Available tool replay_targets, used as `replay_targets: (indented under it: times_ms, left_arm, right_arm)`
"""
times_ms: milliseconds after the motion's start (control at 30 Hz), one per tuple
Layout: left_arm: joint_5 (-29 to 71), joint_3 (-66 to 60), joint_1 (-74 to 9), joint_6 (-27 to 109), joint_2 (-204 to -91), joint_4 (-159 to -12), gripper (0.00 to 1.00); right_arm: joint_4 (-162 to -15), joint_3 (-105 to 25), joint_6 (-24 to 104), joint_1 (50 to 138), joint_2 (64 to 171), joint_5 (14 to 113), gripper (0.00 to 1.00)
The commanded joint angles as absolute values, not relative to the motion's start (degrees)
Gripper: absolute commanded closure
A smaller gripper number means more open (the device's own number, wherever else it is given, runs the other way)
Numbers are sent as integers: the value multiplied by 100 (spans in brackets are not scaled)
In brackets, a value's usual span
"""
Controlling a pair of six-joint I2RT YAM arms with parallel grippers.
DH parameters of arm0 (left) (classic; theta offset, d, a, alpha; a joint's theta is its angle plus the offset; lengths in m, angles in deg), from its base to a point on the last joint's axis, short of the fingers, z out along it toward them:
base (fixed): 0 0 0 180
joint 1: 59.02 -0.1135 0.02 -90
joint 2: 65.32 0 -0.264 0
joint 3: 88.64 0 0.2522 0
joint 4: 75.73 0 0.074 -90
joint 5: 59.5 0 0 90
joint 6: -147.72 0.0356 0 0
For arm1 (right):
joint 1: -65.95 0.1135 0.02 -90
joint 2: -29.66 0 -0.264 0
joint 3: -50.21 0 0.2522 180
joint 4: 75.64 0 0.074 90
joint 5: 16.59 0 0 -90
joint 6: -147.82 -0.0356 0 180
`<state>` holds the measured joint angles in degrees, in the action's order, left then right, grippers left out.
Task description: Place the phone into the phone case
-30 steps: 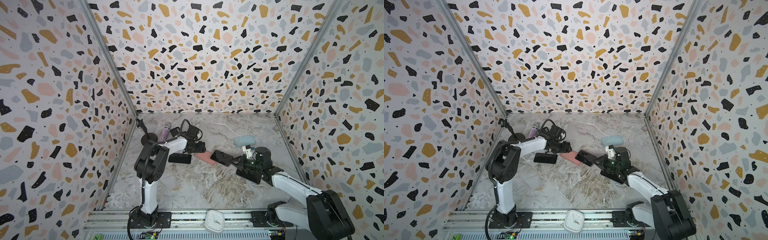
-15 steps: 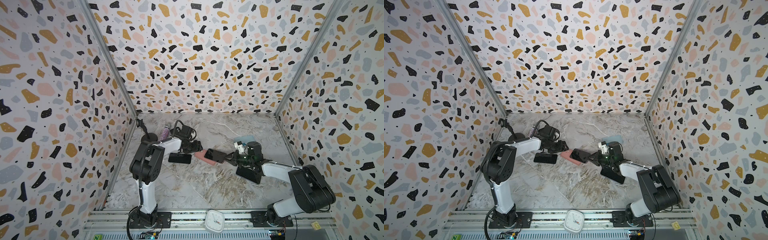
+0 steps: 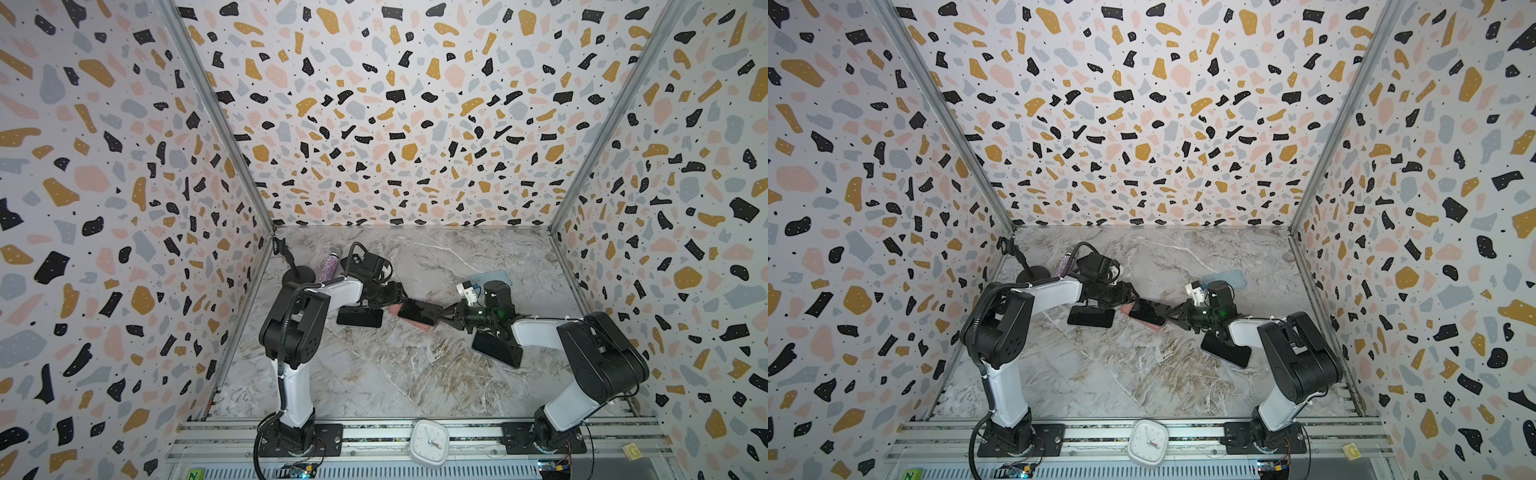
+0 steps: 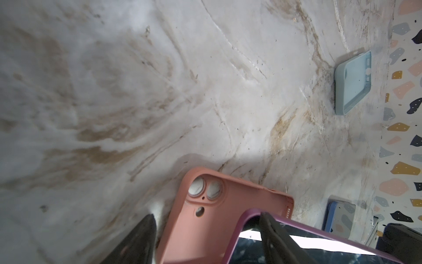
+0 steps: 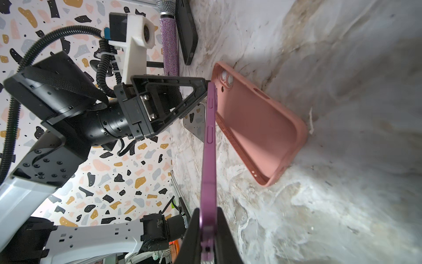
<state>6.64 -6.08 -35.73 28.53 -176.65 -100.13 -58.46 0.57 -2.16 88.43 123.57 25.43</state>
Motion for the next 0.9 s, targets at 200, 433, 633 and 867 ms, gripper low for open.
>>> replay_targets:
  times_ms: [200, 433, 633, 867]
  left_arm:
    - [497, -726, -3606, 2846, -17598, -9802, 28]
    - [475, -786, -3603, 2848, -17562, -9731, 28]
    - [474, -815, -3608, 2815, -17536, -9670, 28]
    - [433, -895, -3616, 2745, -17499, -9548, 28]
  right_arm:
    - [-5591, -273, -74, 8872, 12618, 2382, 99]
    - [-5689, -301, -106, 8863, 12802, 2360, 100]
    - [-5569, -306, -266, 8747, 12963, 2276, 100]
    - [-5453, -258, -345, 8617, 13003, 2230, 100]
